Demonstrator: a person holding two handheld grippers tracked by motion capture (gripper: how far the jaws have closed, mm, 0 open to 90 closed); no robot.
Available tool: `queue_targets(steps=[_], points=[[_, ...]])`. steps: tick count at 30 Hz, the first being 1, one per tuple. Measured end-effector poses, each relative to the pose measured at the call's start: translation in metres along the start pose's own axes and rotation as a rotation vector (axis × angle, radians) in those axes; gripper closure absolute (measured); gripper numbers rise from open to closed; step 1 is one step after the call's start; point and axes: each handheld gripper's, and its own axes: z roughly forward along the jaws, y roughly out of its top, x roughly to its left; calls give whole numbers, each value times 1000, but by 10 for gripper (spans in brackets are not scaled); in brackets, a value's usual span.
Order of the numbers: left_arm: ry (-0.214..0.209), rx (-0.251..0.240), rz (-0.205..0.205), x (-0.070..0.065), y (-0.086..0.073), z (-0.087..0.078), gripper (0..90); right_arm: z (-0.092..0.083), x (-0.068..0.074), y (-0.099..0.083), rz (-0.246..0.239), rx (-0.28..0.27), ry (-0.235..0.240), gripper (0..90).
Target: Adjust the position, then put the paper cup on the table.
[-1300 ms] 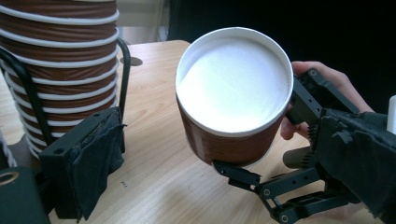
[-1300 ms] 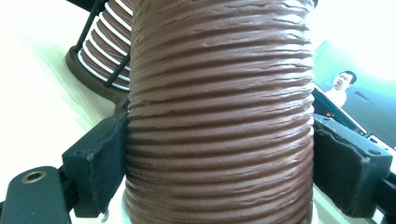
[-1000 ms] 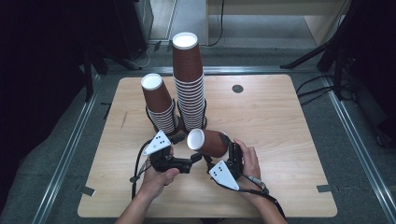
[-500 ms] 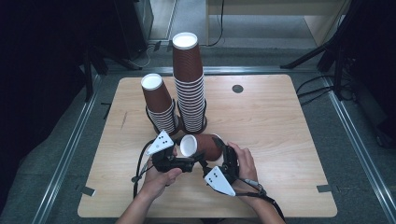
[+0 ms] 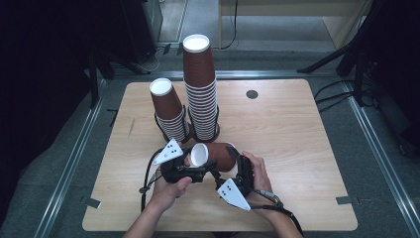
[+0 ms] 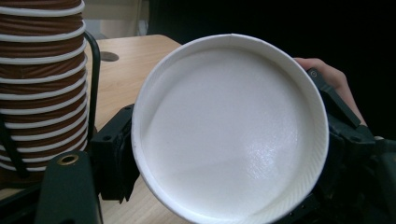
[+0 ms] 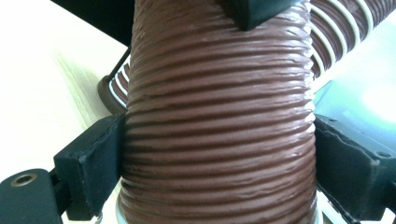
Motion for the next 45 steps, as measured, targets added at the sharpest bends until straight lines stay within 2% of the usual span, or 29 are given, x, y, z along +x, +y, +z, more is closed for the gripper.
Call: queue_targets(steps=[4,6,9,12,17,21,24,31,32,33,34,35,36,37,38,43,44,45], points=[[-10,-3,6,-1,1,-1,219,-2,-2,0,-8,-17,-5,81],[-8,-6,6,-1,1,-2,221,-2,-2,0,-11,-8,-16,66],[-8,-14,1,1,2,-4,221,-1,-4,0,34,20,-31,26],[-1,-16,4,3,3,-4,222,-2,-8,2,82,52,-14,0],[15,-21,-1,6,3,-6,222,-6,-11,0,83,70,-2,0],[26,-35,-9,9,3,-8,222,-11,-13,-3,89,102,-13,0],[34,-38,-12,10,4,-9,222,-18,-15,-8,123,126,-33,0],[46,-43,-12,12,4,-10,222,-33,-22,-14,272,170,-57,0],[46,-43,-12,12,4,-10,222,-33,-22,-14,272,170,-57,0],[49,-44,-12,12,4,-10,222,-34,-23,-14,301,173,-63,0],[50,-46,-16,12,3,-10,222,-36,-25,-13,354,172,-68,0],[51,-44,-14,13,3,-11,222,-37,-29,-11,429,171,-78,0],[53,-43,-15,14,3,-10,222,-38,-30,-11,460,173,-81,0],[53,-43,-15,14,3,-10,222,-38,-30,-11,460,173,-81,0],[55,-45,-18,14,2,-10,222,-39,-33,-11,543,174,-92,0],[61,-44,-17,15,2,-10,222,-41,-37,-13,698,191,-109,0],[63,-46,-17,16,2,-10,222,-41,-37,-14,721,201,-116,0],[63,-46,-17,16,2,-10,222,-41,-37,-14,721,201,-116,0]])
